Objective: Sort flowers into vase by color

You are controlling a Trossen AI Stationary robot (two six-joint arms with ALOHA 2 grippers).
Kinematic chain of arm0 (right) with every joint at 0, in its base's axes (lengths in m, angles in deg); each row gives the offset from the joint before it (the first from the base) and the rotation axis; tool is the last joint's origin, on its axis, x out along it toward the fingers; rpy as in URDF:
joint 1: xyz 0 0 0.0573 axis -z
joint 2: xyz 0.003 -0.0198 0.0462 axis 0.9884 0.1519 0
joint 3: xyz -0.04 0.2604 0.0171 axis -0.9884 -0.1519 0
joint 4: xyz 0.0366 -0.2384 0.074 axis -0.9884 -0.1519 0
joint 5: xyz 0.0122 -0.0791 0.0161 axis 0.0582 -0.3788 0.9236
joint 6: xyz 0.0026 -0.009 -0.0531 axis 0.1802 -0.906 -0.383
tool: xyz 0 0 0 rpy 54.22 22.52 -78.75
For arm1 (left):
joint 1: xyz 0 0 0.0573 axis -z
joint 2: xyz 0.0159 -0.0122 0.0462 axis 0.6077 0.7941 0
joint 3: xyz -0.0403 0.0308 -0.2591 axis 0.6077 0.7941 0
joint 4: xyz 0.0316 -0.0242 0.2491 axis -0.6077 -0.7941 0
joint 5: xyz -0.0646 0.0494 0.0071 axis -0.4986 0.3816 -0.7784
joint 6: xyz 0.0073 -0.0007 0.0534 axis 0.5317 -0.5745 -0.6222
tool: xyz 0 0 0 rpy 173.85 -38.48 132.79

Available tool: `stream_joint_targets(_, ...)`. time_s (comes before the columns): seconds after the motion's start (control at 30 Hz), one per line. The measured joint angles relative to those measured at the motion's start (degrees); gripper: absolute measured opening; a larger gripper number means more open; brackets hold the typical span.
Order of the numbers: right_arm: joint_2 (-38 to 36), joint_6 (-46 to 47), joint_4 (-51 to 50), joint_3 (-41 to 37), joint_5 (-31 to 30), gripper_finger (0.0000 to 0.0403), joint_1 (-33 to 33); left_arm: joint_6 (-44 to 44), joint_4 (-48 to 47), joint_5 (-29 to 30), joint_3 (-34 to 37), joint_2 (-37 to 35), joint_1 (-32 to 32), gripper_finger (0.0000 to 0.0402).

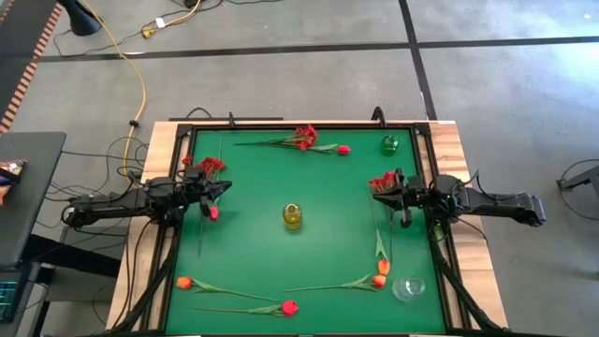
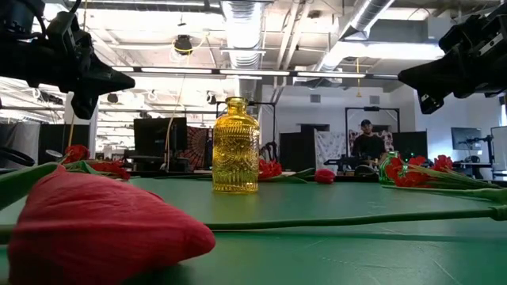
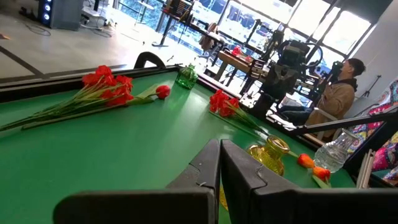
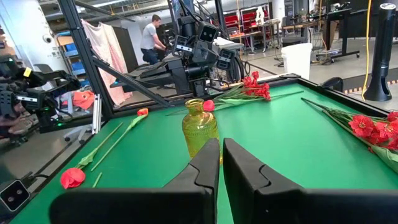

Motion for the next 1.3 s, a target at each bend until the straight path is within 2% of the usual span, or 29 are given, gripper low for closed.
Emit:
stream_joint_targets(0.1, -0.01, 0.01, -0.01, 0.0, 0.0, 0.0049, 0.01, 0.96, 0.07, 0.11, 0.02, -0.01, 0.02, 0.0)
stream_joint_targets(0.27, 0.01, 0.0, -0.02, -0.02, 0.0, 0.0049, -0.01, 7.48, 0.34, -1.12, 0.04, 0.0, 0.02, 0.0)
stream_joint_targets(0.43, -0.01, -1.03, 0.88, -0.02, -0.36, 0.0049, 0.03, 12.44, 4.44, -8.15, 0.15, -0.02, 0.02, 0.0)
stream_joint_targets(0.6, -0.01, -4.02, 0.69, 0.0, -2.3, 0.0049, 0.03, 13.3, 6.79, -4.81, 0.15, 0.0, 0.02, 0.0)
stream_joint_targets(0.8, 0.08, -5.03, 1.9, 0.9, -4.16, 0.0049, 0.03, 6.78, 11.31, -3.04, -1.21, 2.34, 0.0, 0.0)
stream_joint_targets(0.93, 1.28, -2.19, 2.64, 3.53, -6.35, 0.0049, 0.05, -1.29, 14.27, 1.43, -4.17, 7.65, 0.0, 0.0)
stream_joint_targets(1.03, 5.16, -2.06, 2.26, 6.11, -9.18, 0.0049, 0.03, -8.64, 15.33, 3.12, -7.98, 13.73, -0.39, 0.0)
stream_joint_targets(1.17, 13.31, -2.04, 2.34, 10.66, -12.17, 0.0049, 0.05, -16.03, 13.54, 1.74, -14.46, 24.06, -3.07, 0.0)
stream_joint_targets(1.3, 23.65, -2.04, 2.38, 16.78, -12.24, 0.0049, -0.25, -21.41, 8.47, -0.83, -22.28, 34.66, -7.65, 0.0)
